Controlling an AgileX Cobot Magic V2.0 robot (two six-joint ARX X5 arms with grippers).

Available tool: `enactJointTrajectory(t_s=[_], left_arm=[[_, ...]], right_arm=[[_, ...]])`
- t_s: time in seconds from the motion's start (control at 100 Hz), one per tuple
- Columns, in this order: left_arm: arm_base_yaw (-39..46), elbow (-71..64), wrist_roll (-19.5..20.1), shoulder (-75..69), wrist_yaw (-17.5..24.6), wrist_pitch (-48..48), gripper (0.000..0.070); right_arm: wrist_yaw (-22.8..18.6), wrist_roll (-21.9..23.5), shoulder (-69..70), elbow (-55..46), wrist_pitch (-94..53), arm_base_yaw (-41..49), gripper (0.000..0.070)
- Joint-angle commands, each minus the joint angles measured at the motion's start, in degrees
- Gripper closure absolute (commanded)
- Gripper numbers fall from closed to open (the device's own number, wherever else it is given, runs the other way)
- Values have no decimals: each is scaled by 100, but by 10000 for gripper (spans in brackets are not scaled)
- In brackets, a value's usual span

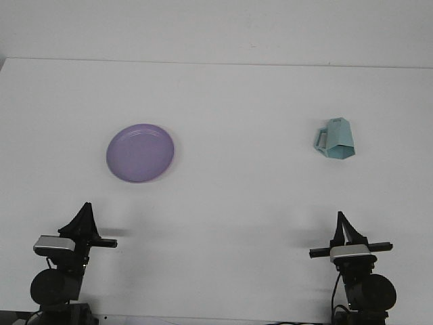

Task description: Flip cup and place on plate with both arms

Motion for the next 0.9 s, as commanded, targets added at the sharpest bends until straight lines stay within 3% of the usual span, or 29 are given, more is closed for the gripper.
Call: enactJointTrajectory(t_s=[0.0,0.14,0.29,0.35,0.45,0.53,0.66,0.89], left_arm=[[7,-107,-201,-2,-7,61,685],[7,-107,-345,-2,-7,61,686],[7,-107,-601,-2,-7,68,689],[7,-107,-632,-2,-7,66,689],[7,-107,-632,-2,-7,68,689],[7,-107,-629,-2,-9,63,688],[7,-107,-629,-2,-7,59,688],[7,-107,-627,-2,-9,61,689]], right_arm=[[-22,328,-2,-15,114,11,693],[-17,870,-2,-15,273,11,693],[-17,1930,-2,-13,424,11,693],[-2,2149,-2,26,525,11,694],[452,2321,72,321,236,11,696],[793,2321,328,732,-66,9,696],[914,2094,1067,1582,-122,9,696],[955,973,2804,2892,-105,-2,695]])
